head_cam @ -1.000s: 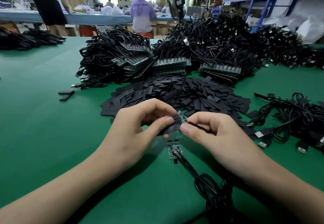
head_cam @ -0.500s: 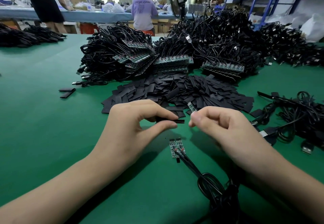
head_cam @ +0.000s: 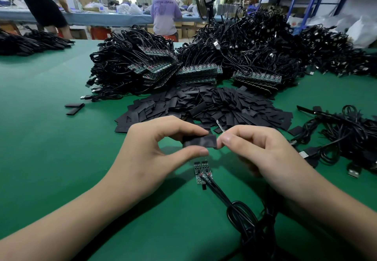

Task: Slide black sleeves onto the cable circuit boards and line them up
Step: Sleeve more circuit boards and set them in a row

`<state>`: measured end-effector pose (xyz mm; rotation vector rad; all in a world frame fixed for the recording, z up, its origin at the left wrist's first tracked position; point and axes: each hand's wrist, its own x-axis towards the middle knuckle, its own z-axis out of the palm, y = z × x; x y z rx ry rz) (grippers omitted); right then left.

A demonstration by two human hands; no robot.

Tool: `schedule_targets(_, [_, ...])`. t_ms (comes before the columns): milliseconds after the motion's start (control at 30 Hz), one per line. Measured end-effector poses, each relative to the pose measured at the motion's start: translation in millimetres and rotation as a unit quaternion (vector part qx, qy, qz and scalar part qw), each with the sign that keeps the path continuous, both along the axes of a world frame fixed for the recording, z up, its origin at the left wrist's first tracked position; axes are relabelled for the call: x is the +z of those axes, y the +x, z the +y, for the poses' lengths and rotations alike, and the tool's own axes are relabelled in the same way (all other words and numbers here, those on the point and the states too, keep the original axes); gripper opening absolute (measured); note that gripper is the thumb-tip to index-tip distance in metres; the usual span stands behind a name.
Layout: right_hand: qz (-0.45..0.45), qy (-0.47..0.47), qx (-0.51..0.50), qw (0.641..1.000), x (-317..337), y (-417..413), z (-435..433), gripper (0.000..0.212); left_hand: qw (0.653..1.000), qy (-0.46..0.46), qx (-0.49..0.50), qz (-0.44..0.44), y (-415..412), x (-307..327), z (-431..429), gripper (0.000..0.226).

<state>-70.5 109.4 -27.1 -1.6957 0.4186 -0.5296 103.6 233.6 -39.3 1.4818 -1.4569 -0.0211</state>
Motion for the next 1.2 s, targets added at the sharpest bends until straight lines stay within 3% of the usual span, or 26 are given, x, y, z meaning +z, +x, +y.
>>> schedule_targets(233, [-0.008,0.091,0.034,0.995,3.3,-1.4,0.1,0.013,0.997,0.024,-0.035,0.061,-0.8,-0.1,1.3,0.023])
schedule_targets(567, [-0.012,0.088,0.066,0.994,1.6,-2.7,-1.4,0.010,0.991,0.039,-0.070,0.107,-2.0,-0.6,0.2,0.023])
schedule_targets(1200, [0.003,0.068,0.052,0.996,-3.0,-1.0,-6.4,0.012,0.990,0.031,-0.078,0.112,0.5,-3.3,-1.3,0.024])
